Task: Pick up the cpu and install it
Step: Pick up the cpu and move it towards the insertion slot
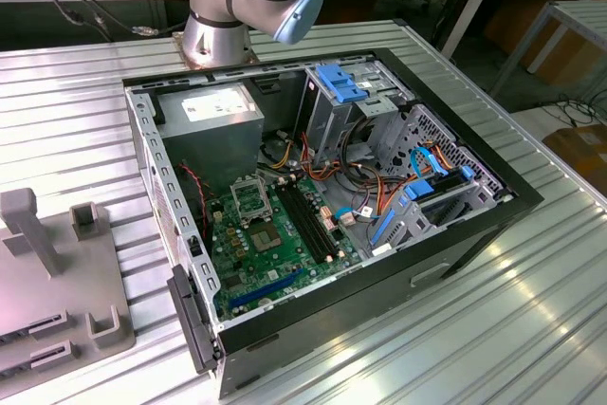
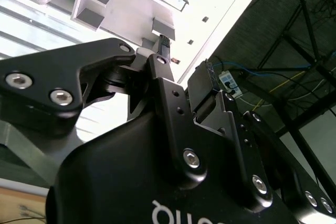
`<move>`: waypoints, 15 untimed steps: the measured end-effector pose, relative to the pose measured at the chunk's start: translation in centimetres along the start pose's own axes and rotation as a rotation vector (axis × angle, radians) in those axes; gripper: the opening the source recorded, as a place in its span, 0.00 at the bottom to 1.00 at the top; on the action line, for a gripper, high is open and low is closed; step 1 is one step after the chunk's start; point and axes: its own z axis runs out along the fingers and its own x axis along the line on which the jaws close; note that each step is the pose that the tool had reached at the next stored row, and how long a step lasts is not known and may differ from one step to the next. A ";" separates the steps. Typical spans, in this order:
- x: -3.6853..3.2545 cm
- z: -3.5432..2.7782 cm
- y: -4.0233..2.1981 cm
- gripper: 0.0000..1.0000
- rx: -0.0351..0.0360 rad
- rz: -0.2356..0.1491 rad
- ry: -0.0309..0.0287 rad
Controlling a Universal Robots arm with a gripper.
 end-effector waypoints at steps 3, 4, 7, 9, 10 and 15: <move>-0.01 0.69 -0.04 0.42 0.0000 0.000 0.0002; -0.02 0.86 -0.08 0.42 0.0001 0.000 0.0003; -0.07 1.51 -0.66 0.42 0.0003 0.000 0.0004; -0.10 1.85 -1.14 0.42 0.0003 -0.001 0.0010; -0.13 2.15 -1.34 0.42 0.0002 -0.002 0.0008; -0.24 3.43 -1.47 0.42 0.0015 -0.002 0.0011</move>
